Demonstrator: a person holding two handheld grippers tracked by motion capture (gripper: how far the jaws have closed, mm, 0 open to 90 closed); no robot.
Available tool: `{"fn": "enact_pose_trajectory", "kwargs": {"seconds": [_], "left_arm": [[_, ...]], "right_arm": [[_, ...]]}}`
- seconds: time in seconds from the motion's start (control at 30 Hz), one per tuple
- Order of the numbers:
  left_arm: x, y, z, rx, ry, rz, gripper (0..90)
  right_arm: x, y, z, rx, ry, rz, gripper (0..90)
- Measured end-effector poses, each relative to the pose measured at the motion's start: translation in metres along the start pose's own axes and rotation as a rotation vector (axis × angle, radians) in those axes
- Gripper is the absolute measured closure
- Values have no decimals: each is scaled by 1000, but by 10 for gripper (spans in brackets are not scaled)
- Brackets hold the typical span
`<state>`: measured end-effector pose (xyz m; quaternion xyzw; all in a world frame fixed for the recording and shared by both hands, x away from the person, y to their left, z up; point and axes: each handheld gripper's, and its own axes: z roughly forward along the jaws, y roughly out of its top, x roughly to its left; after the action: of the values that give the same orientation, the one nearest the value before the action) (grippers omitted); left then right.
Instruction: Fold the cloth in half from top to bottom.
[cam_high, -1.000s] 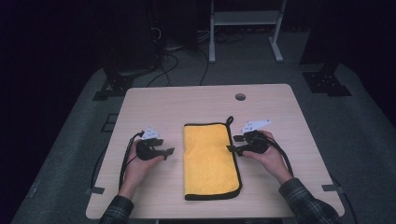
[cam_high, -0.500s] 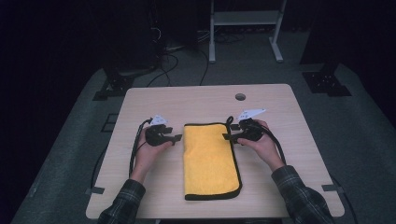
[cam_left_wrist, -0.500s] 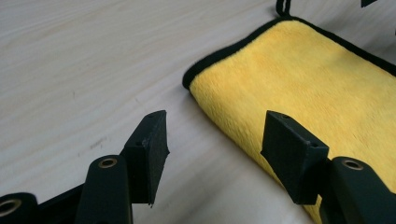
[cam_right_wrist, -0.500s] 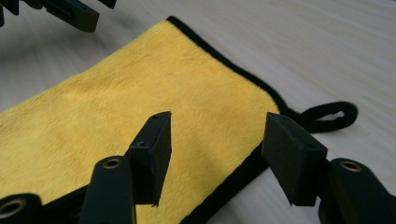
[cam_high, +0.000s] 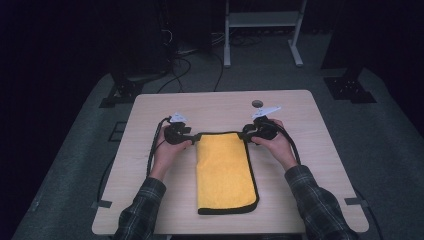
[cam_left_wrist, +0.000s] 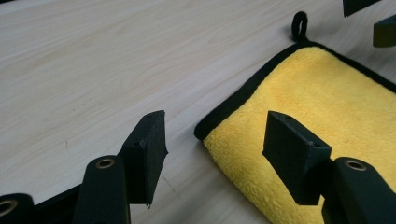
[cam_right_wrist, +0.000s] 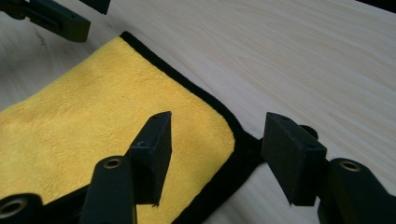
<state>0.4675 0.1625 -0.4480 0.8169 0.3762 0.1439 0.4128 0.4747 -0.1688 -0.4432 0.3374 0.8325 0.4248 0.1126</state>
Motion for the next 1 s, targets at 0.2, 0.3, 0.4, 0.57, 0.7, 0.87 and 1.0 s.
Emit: {"fn": "enact_pose_trajectory", "kwargs": {"seconds": [0.2, 0.3, 0.4, 0.57, 0.7, 0.87, 1.0], "left_arm": [[3, 1, 14, 20, 5, -6, 399], [5, 1, 19, 43, 16, -5, 411], [10, -1, 22, 63, 24, -12, 425], [16, -5, 25, 88, 34, -21, 419], [17, -7, 27, 98, 28, -10, 434], [15, -4, 29, 109, -18, 8, 609], [13, -2, 30, 125, -58, -4, 778]], "right_arm": [[-13, -7, 13, 11, -27, 33, 436], [-17, -11, 20, 24, -28, 46, 440], [-20, -14, 26, 29, -26, 57, 440], [-20, -17, 34, 39, -24, 63, 445], [-21, -18, 35, 32, -28, 48, 474], [-20, -18, 35, 38, -33, 20, 538], [-20, -17, 36, 38, -6, 29, 646]]}}
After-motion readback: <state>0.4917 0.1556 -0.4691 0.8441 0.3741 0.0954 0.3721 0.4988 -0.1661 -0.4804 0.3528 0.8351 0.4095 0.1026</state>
